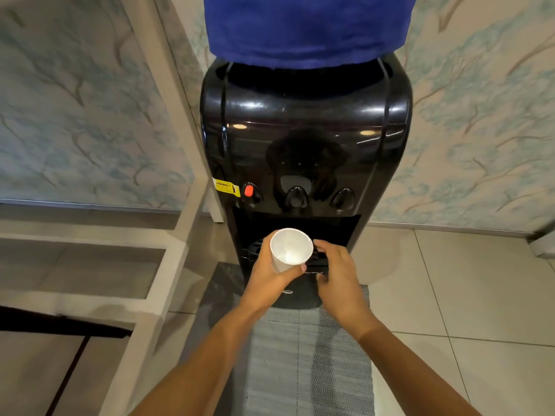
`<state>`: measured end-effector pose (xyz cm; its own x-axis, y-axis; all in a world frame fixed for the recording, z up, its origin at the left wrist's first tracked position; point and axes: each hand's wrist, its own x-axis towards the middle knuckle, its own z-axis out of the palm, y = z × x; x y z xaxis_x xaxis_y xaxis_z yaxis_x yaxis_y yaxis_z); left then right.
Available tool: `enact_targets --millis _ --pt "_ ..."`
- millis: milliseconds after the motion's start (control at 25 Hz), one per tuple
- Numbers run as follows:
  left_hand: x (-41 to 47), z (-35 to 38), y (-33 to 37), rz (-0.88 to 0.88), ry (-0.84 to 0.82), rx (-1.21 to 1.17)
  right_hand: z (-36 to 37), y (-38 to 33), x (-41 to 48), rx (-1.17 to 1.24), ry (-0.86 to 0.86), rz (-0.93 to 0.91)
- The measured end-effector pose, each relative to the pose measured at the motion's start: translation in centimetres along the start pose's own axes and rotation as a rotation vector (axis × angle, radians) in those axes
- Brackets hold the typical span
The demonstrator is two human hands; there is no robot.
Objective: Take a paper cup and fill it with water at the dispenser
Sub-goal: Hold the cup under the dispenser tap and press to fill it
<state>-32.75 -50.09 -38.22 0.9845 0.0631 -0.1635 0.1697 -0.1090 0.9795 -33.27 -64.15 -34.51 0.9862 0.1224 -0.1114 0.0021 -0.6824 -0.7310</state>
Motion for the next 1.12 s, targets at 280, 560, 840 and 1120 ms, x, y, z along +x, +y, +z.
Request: enact_targets --millis 280,560,840,1120 --pt "3.3 0.9 -1.3 0.01 0.072 -0.031 -0.5 -3.4 1.0 -0.631 0.36 -0.299" --pt "5.3 1.2 -0.8 -0.024 -0.018 -0.146 -0.3 -3.5 2.5 -1.0 0.328 -0.288" --pt "6.5 1.0 -0.8 -0.058 -0.051 -0.148 0.5 -3.5 2.9 -1.012 0.283 -0.288" --pt "6.8 1.0 -0.2 -0.05 -0.049 -0.138 0.7 -3.0 3.6 -0.978 0.192 -0.297"
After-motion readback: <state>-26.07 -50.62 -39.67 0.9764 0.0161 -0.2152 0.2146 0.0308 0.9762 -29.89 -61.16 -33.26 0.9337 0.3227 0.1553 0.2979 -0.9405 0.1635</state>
